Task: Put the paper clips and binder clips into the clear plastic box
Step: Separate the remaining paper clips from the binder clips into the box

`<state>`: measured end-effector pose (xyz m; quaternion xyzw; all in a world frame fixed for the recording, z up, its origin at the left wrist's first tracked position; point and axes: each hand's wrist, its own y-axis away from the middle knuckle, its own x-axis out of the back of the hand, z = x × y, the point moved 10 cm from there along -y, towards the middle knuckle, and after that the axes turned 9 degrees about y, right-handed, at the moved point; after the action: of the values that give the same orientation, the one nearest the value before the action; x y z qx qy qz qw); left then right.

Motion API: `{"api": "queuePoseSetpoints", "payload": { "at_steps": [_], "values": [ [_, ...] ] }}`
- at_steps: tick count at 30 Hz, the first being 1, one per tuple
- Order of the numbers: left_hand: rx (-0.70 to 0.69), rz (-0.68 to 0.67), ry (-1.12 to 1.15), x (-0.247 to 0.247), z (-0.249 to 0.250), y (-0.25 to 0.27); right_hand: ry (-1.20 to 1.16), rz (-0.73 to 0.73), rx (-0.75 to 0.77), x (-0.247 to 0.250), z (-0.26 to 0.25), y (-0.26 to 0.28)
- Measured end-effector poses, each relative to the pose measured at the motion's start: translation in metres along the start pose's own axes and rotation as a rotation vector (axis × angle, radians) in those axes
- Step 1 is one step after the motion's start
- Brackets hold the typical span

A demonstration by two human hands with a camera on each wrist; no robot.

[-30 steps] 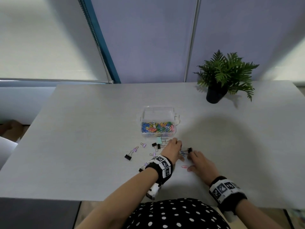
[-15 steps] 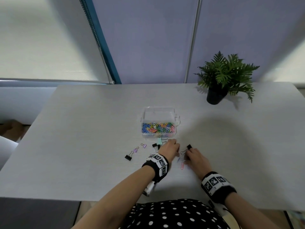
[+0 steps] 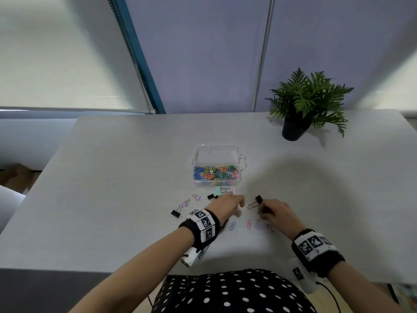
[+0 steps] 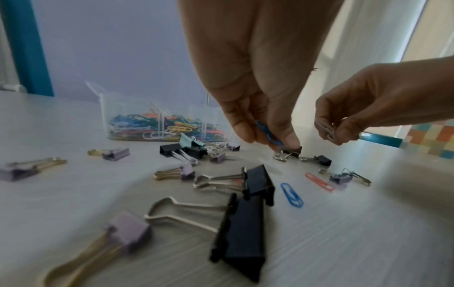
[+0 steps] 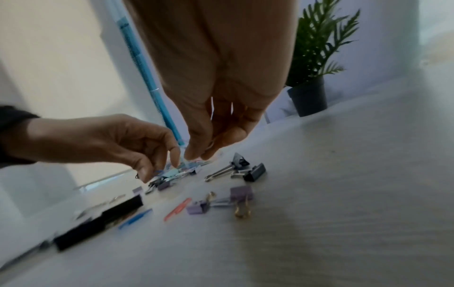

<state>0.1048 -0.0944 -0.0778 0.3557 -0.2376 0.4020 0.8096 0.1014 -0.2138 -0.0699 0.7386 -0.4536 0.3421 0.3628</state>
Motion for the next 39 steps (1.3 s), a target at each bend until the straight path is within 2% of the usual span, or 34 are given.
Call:
{"api": "queuePoseSetpoints", "payload": {
  "at_steps": [4,8,13,17,19,23,27,30,32,35,37,38,39],
  "values": [
    [0.007,-0.076,-0.063,-0.019,-0.005,0.016,0.151,-0.134,0.175,-0.03,-0.026,0.005],
    [-0.111,0.002,-0.245,-0.024,0.011,0.029,0.434,-0.232,0.288,-0.056,-0.041,-0.003],
    [-0.028,0.101,-0.312,-0.019,0.009,0.032,0.575,-0.237,0.389,-0.066,-0.04,-0.012],
    [-0.014,0.092,-0.298,-0.019,0.005,0.03,0.583,-0.183,0.485,-0.065,-0.042,-0.015],
    [-0.02,0.071,-0.294,-0.02,0.003,0.028,0.589,-0.13,0.484,-0.062,-0.04,-0.016],
    [-0.094,0.038,-0.388,-0.021,0.006,0.028,0.559,-0.121,0.434,-0.062,-0.032,-0.017],
    [-0.162,-0.105,-0.573,-0.032,0.002,0.022,0.39,-0.091,0.409,-0.048,-0.041,-0.011],
    [-0.226,-0.185,-0.676,-0.04,0.002,0.024,0.295,-0.202,0.271,-0.049,-0.031,-0.018],
    [-0.271,-0.204,-0.719,-0.048,-0.006,0.022,0.177,-0.184,0.194,-0.043,-0.026,-0.026],
    [-0.25,-0.152,-0.581,-0.054,-0.026,0.011,0.046,-0.109,0.14,-0.025,-0.025,-0.035],
    [-0.204,-0.127,-0.395,-0.042,-0.016,0.018,-0.084,-0.053,0.121,-0.01,-0.029,-0.041],
    [-0.178,-0.096,-0.222,-0.031,-0.007,0.022,-0.145,-0.028,0.106,-0.003,-0.031,-0.045],
    [-0.142,0.009,-0.051,-0.009,-0.004,0.022,-0.209,-0.002,0.088,0.003,-0.032,-0.05]
  ]
}}
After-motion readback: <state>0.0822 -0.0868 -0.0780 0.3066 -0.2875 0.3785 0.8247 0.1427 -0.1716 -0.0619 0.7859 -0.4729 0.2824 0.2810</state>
